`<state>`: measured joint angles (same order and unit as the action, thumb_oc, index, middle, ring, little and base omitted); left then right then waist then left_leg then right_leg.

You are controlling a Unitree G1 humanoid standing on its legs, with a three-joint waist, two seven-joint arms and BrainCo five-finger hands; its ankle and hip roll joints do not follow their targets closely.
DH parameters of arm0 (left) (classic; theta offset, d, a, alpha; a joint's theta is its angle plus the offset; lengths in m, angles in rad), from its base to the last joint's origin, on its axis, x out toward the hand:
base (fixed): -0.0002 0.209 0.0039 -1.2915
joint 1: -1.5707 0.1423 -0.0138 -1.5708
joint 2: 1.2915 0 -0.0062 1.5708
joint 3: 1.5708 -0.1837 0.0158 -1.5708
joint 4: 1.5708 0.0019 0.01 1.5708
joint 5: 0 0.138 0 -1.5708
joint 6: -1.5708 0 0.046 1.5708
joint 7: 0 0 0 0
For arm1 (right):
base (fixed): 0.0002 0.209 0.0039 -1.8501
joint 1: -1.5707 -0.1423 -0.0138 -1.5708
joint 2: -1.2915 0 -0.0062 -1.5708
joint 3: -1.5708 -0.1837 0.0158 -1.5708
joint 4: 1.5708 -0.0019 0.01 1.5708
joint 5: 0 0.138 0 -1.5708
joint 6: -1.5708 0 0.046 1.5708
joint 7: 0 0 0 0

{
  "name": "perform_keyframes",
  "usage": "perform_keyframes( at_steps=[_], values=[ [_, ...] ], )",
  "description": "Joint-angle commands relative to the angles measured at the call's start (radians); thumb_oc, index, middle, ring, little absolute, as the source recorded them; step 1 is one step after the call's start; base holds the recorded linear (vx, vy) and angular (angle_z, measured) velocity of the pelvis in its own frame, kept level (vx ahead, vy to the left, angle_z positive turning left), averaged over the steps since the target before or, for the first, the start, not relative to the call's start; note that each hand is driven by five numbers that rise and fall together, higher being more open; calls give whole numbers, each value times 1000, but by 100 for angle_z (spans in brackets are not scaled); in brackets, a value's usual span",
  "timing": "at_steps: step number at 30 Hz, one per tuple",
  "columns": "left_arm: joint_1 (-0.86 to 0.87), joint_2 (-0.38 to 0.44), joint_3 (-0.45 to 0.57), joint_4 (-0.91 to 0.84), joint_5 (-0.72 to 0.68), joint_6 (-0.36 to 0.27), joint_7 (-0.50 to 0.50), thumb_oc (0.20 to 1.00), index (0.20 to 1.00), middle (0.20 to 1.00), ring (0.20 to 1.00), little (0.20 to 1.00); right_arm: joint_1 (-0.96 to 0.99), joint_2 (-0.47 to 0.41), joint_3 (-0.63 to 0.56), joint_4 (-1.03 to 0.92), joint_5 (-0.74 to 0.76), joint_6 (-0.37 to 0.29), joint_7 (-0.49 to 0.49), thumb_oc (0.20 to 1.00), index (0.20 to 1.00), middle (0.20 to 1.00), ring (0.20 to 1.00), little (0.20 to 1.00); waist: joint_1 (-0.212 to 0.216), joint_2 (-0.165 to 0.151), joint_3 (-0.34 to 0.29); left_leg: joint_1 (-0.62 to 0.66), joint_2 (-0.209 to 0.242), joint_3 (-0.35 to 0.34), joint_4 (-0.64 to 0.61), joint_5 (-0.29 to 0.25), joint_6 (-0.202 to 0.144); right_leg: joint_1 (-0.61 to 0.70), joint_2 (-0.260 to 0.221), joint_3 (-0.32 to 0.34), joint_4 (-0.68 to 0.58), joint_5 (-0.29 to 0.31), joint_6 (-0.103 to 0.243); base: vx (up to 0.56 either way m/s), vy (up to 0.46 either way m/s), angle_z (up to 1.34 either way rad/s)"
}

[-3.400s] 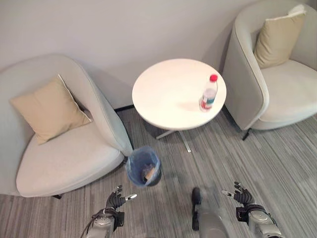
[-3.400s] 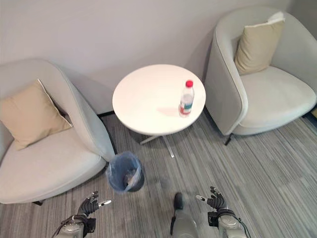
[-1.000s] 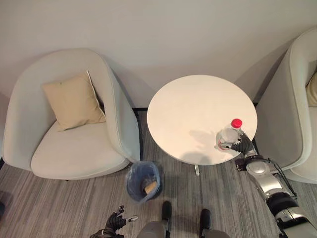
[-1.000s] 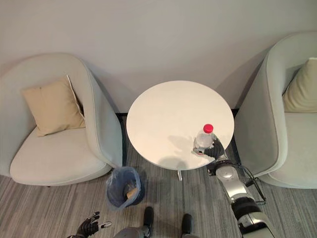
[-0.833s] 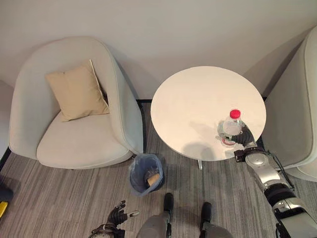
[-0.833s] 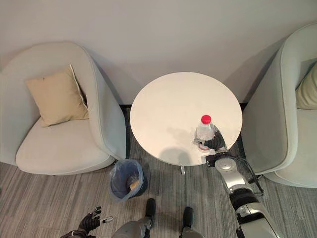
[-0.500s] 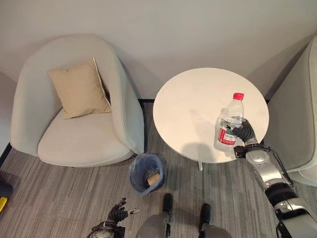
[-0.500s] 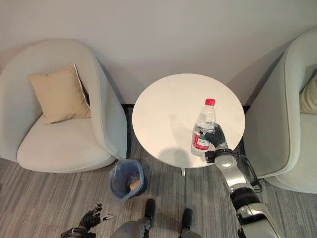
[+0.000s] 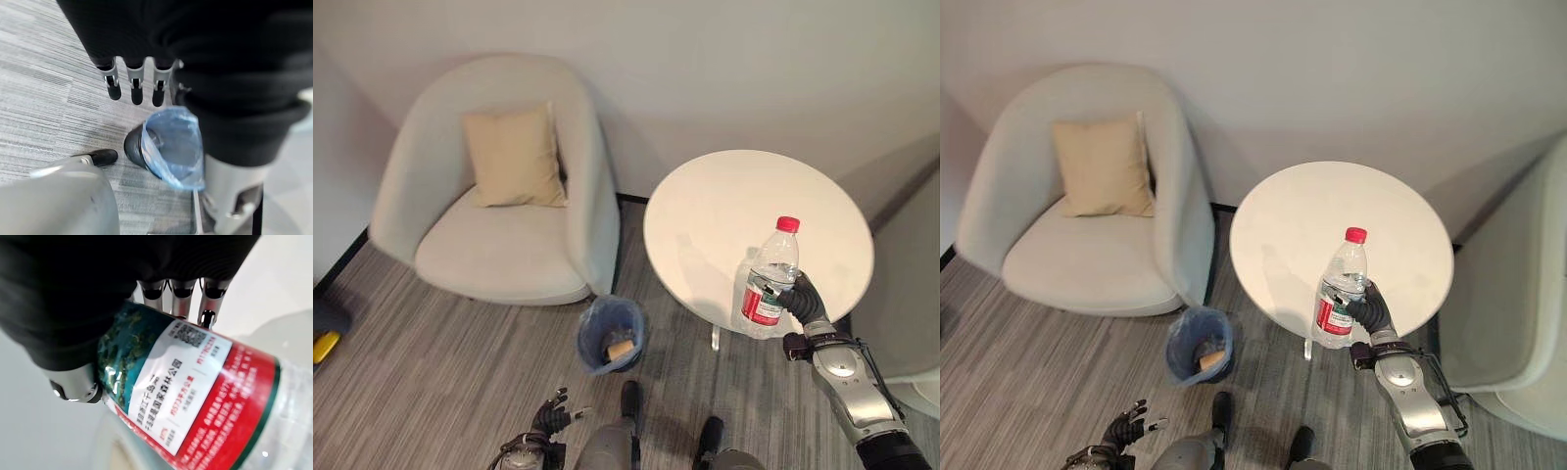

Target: Gather garbage on tea table into small bin, then transfer packed bag to large trash can.

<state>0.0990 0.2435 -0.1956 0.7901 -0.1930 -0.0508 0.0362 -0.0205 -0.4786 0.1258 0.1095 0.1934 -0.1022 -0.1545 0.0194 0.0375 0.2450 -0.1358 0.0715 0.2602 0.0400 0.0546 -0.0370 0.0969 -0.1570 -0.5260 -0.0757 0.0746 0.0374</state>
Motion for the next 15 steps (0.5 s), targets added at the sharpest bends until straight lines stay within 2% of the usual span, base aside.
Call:
perform_keyframes(
  at_steps=[1,6,9,10,11,12,14,15],
  values=[
    [-28,49,15,-3,18,-19,11,1000,1000,1000,1000,1000,-62,11,-49,-67,-9,-78,-7,200,200,200,200,200,-20,-5,-40,73,46,7,18,-81,-46,-25,-10,122,52,-173,58,185,287,86],
    [-9,49,26,10,47,-21,10,1000,1000,1000,1000,1000,-53,42,-26,-77,-22,-67,9,200,200,200,200,200,-17,-6,-47,77,10,7,37,-117,-20,-19,-59,119,94,-172,78,109,264,56],
    [-17,70,44,7,44,-17,17,1000,1000,1000,1000,1000,-85,67,8,-78,-13,-67,21,200,200,200,200,200,-4,-12,-25,61,-21,8,54,-146,17,-89,-107,157,215,-174,90,14,224,8],
    [-26,79,44,4,43,-16,21,1000,1000,1000,1000,1000,-89,69,19,-84,-10,-67,28,200,200,200,200,200,-9,-16,-15,56,-28,-2,58,-150,26,-121,-97,203,252,-177,89,-83,129,-8],
    [-31,84,49,-3,41,-18,23,1000,1000,1000,1000,1000,-96,67,26,-87,-13,-66,32,200,200,200,200,200,-15,-16,-5,43,-32,3,58,-132,39,-165,-78,251,274,-159,83,-80,81,-7],
    [-31,84,49,-3,41,-18,23,1000,1000,1000,1000,1000,-96,67,26,-87,-13,-67,32,200,200,200,200,200,-13,-16,-7,41,-32,5,58,-132,39,-169,-78,253,276,-160,83,-69,70,6],
    [-30,92,52,-12,47,-25,22,1000,1000,1000,1000,1000,-112,55,57,-94,-25,-66,52,200,200,200,200,200,-19,-15,-1,55,-47,-11,39,-131,48,-207,-20,346,254,-158,80,58,51,17],
    [-30,92,52,-12,47,-25,22,1000,1000,1000,1000,1000,-112,55,57,-94,-25,-66,52,200,200,200,200,200,-18,-15,-1,55,-47,-10,39,-131,48,-207,-20,346,254,-158,80,53,22,6]
  ],
)
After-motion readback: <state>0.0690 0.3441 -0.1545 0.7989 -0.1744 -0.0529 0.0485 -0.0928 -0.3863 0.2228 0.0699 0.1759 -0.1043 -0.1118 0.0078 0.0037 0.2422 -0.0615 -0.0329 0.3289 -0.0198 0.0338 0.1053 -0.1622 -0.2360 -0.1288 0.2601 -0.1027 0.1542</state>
